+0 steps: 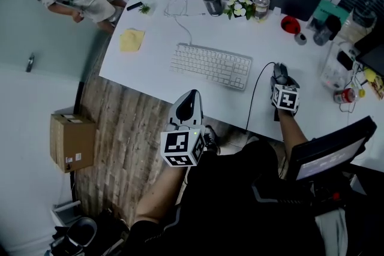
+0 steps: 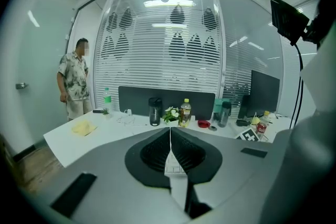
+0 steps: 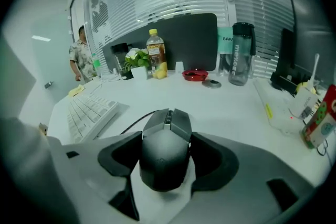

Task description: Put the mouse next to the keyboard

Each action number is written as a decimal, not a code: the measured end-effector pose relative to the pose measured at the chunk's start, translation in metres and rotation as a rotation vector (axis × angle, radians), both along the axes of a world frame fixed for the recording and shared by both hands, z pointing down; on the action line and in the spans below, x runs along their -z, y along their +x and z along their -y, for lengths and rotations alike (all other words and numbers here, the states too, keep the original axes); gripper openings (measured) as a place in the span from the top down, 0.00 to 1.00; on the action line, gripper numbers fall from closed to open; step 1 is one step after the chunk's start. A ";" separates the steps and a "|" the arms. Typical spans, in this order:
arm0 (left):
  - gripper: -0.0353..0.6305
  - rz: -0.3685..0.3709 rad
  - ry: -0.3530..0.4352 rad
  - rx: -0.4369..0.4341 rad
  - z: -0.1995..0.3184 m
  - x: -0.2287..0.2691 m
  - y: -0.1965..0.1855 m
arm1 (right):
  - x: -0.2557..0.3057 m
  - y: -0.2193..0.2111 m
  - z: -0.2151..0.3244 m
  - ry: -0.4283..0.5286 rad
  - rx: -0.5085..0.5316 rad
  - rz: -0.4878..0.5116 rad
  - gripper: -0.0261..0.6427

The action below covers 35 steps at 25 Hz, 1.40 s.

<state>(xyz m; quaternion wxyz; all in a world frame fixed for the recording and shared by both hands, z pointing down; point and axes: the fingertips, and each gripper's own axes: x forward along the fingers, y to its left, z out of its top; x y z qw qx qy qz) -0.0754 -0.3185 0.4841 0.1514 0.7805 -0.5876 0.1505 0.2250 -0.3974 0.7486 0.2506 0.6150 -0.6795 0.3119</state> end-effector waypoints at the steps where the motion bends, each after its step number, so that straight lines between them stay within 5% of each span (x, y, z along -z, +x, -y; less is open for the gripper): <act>1: 0.90 0.000 -0.001 -0.001 0.000 0.000 0.000 | -0.002 -0.001 -0.002 -0.012 -0.012 -0.005 0.53; 23: 0.90 -0.026 -0.009 -0.056 0.004 0.000 -0.017 | -0.012 -0.003 -0.005 -0.093 -0.032 -0.086 0.52; 26: 0.90 -0.035 -0.010 -0.073 0.006 -0.001 -0.016 | -0.006 -0.006 -0.010 -0.102 -0.004 -0.102 0.44; 35: 0.90 -0.083 0.053 -0.209 0.025 0.023 0.012 | 0.081 -0.007 -0.022 0.050 0.013 -0.002 0.44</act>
